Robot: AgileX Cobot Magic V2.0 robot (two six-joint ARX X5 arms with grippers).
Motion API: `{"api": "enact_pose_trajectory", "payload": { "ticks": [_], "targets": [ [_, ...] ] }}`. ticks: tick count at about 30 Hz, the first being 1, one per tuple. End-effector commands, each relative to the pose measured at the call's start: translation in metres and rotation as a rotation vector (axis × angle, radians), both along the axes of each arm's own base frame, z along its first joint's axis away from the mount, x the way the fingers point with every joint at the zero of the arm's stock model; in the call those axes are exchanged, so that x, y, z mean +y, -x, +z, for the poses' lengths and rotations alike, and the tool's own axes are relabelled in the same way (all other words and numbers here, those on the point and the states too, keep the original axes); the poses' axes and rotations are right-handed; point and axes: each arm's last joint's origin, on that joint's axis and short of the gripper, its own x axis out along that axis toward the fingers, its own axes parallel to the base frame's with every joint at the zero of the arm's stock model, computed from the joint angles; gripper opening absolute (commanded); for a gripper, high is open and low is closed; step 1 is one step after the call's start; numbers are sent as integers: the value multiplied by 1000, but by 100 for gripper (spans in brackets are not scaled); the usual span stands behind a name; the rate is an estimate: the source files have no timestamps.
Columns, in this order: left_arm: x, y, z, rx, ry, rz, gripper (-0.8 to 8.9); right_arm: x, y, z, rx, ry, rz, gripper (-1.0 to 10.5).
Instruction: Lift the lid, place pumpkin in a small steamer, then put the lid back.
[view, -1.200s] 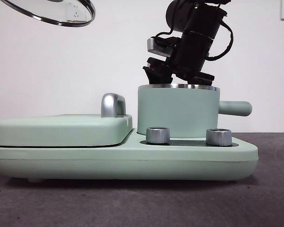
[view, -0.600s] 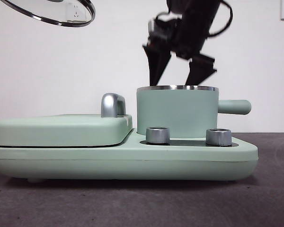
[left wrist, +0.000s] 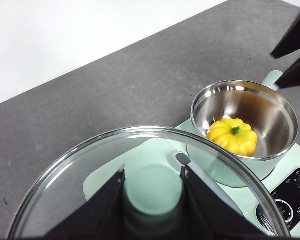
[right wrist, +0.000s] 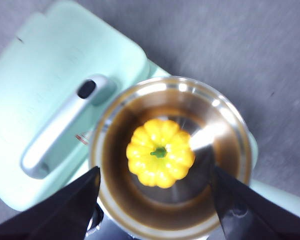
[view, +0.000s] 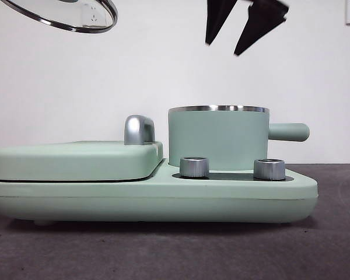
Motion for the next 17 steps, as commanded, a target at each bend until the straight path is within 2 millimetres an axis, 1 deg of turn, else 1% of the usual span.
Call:
{"api": "enact_pose_trajectory", "payload": {
  "ticks": [1,5,11,17],
  "targets": [
    [-1,-1,6,-34,5,-8,10,-7,19,1,-51,-31,-1,337],
    [-1,-1,5,-29,4,-8,10,-29,60,-13,-121,-64,-4,337],
    [-2,0,5,-27,7,-22,10,-55,106,-33,-206,-80,-54,337],
    [-13,-1,2,-12,21,-83,10,-81,151,-51,-277,-68,-117,337]
  ]
}}
